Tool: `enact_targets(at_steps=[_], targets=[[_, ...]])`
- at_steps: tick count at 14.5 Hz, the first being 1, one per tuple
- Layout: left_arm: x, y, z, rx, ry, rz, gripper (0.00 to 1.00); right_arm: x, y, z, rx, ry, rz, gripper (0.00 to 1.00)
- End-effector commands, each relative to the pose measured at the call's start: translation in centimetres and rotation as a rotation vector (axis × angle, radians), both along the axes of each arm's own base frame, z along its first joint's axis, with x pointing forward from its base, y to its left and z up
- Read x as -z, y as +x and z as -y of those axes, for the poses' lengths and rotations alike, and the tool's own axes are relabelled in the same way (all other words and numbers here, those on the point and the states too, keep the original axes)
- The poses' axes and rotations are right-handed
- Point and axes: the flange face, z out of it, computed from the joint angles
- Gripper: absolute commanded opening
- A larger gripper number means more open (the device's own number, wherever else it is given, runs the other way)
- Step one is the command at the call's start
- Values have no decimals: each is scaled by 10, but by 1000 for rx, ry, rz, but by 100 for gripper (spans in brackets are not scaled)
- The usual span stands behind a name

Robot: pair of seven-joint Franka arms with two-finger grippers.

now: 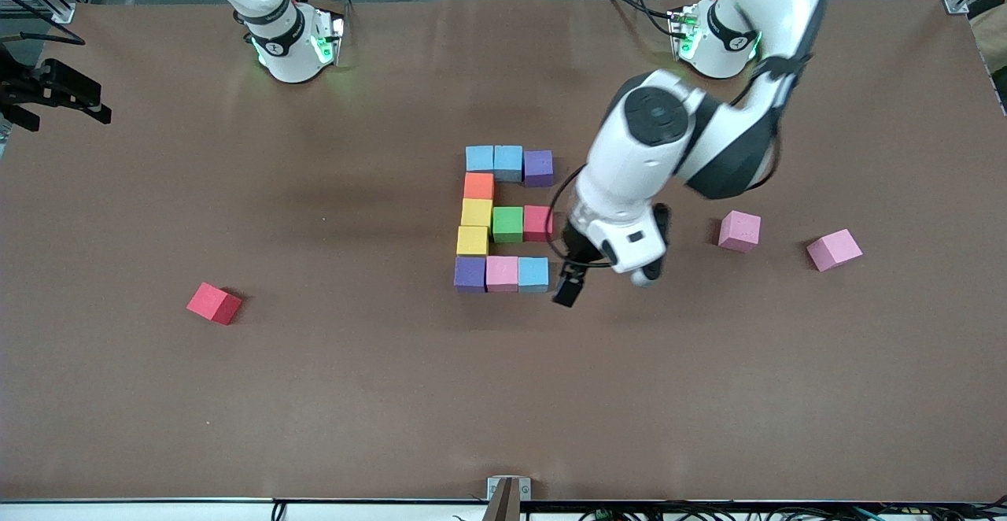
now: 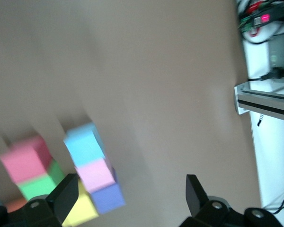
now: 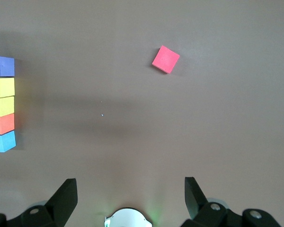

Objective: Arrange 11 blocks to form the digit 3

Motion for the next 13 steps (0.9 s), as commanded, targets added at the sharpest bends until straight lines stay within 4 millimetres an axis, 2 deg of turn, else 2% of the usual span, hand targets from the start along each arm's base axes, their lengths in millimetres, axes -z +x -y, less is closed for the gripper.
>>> enact_targets(at_steps=[1,5,7,9,10,13], targets=[[-31,5,-66,231,107,-19,100,-2,-7,0,-1,-1,2,100],[-77,13,-179,525,211,-59,100,-2,-7,0,-1,-2,2,100],[-100,11,-226,669,238,-56,100,-2,-7,0,-1,-2,2,100],[-122,-1,-259,782,250,-74,100,-2,-7,0,-1,-2,2,100],[-133,-8,-268,830,264,-68,100,-2,-7,0,0,-1,2,100],[-154,-34,-312,960,258,-146,100,-2,-7,1,0,-2,2,100]])
